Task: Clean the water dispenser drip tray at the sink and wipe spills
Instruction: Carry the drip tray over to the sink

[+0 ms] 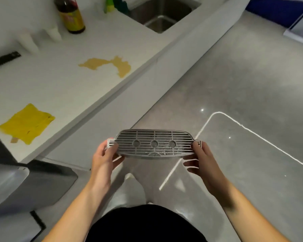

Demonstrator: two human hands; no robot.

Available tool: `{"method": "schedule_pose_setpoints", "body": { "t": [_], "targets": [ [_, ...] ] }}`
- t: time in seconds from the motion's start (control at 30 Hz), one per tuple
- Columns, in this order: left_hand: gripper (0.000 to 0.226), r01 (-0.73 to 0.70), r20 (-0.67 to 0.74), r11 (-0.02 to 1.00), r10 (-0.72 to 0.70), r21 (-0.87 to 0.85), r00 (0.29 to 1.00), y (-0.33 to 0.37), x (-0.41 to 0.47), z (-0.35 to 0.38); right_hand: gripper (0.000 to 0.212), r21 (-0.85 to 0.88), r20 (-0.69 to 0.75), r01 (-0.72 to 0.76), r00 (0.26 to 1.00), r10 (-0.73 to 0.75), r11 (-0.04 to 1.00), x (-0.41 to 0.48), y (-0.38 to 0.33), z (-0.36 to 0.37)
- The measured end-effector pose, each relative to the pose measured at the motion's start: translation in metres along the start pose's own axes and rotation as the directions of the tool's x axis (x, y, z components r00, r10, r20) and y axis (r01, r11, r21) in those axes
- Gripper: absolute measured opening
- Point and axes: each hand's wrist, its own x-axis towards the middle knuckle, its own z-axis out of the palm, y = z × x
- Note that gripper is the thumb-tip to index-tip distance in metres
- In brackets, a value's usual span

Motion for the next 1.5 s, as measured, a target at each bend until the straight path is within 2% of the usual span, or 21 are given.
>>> {"method": "schedule_pose_setpoints", "body": {
  "t": [0.17, 0.4, 0.6, 0.83, 1.13, 1.33, 1.5],
  "targets": [
    [0.024, 0.029, 0.113, 0.998, -0.035, 0.055, 0.993, 0.016, 0.082, 0.091, 0.028, 0.11, -0.133, -0.019, 0.99, 0.034, 0.994, 0.062, -0.026, -0.046],
    [0.021, -0.012, 0.256, 0.986, -0.032, 0.168, 0.966, 0.055, 0.18, 0.208, 0.028, 0.219, -0.319, -0.025, 0.943, 0.095, 0.975, 0.14, -0.083, -0.095],
    [0.019, -0.01, 0.338, 0.98, -0.059, 0.199, 0.939, 0.086, 0.254, 0.297, 0.032, 0.25, -0.37, -0.002, 0.924, 0.097, 0.968, 0.212, -0.136, -0.131],
    [0.025, -0.039, 0.321, 0.976, -0.032, 0.214, 0.947, 0.112, 0.336, 0.394, 0.033, 0.236, -0.344, -0.033, 0.932, 0.115, 0.971, 0.335, -0.187, -0.179],
    [0.024, -0.051, 0.18, 0.98, 0.016, 0.19, 0.984, 0.156, 0.444, 0.498, 0.032, 0.105, -0.178, 0.004, 0.984, 0.015, 0.994, 0.492, -0.293, -0.244],
    [0.023, -0.035, 0.125, 0.987, 0.015, 0.156, 0.992, 0.184, 0.517, 0.546, 0.028, 0.067, -0.11, 0.03, 0.994, -0.023, 0.997, 0.587, -0.364, -0.256],
    [0.026, -0.031, 0.112, 0.993, 0.018, 0.113, 0.994, 0.206, 0.592, 0.583, 0.025, 0.017, -0.107, 0.043, 0.993, -0.041, 0.999, 0.667, -0.419, -0.254]
  ]
}}
